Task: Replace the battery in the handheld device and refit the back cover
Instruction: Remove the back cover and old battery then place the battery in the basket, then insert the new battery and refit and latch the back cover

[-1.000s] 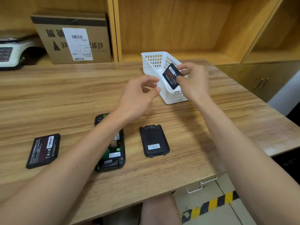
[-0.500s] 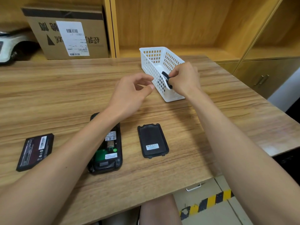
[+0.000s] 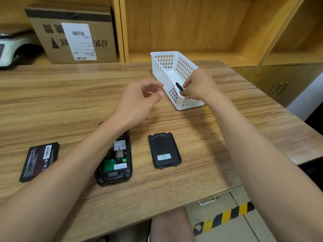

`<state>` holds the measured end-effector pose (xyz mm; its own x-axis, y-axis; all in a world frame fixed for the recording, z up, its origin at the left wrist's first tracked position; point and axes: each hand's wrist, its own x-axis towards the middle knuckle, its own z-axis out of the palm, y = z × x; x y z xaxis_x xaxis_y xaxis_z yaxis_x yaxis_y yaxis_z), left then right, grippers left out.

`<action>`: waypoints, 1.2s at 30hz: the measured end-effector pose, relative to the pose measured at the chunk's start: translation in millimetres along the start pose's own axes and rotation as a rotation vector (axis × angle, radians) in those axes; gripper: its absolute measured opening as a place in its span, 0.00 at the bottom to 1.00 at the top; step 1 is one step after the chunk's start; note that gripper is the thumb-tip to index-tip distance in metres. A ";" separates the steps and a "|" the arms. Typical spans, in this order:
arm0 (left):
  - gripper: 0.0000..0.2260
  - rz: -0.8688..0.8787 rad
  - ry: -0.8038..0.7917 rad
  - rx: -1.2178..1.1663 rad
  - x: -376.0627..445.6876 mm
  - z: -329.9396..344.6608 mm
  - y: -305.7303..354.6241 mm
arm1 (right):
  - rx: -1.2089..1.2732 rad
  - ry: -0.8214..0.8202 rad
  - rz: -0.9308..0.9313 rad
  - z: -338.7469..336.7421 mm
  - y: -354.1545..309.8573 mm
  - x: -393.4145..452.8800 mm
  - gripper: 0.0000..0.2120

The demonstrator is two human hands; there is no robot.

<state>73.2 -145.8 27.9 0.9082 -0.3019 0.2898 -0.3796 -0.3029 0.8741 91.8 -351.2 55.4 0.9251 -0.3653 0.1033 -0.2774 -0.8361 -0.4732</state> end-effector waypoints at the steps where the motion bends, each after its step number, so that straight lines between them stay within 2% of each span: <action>1: 0.08 0.002 0.002 -0.006 0.0 -0.7 -0.3 | -0.009 -0.004 0.004 0.5 0.8 2.5 0.06; 6: 0.08 0.001 0.002 0.002 -0.8 -5.9 -6.0 | -0.045 -0.036 0.007 0.8 -1.1 2.4 0.03; 10: 0.08 -0.004 0.005 0.009 -2.7 -9.3 -9.2 | -0.069 -0.039 -0.015 4.1 -2.2 -5.1 0.10; 13: 0.08 -0.004 0.010 0.014 -5.1 -11.9 -10.0 | -0.056 0.045 -0.043 4.6 -2.0 -10.8 0.15; 17: 0.09 -0.002 0.027 0.041 -11.6 -20.5 -8.3 | 0.044 0.168 -0.099 -0.6 -2.5 -19.2 0.15; 21: 0.10 0.025 0.055 0.095 -26.6 -35.2 -1.6 | 0.068 0.208 -0.197 0.6 -9.0 -43.7 0.15; 36: 0.14 0.083 0.136 0.414 -110.8 -127.0 -10.0 | 0.229 0.119 -0.463 25.5 -80.8 -161.7 0.17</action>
<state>-1.3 5.5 36.5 0.8760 -0.2272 0.4255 -0.4658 -0.6276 0.6238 -28.8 -214.1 54.6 0.8978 -0.0342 0.4392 0.2292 -0.8152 -0.5320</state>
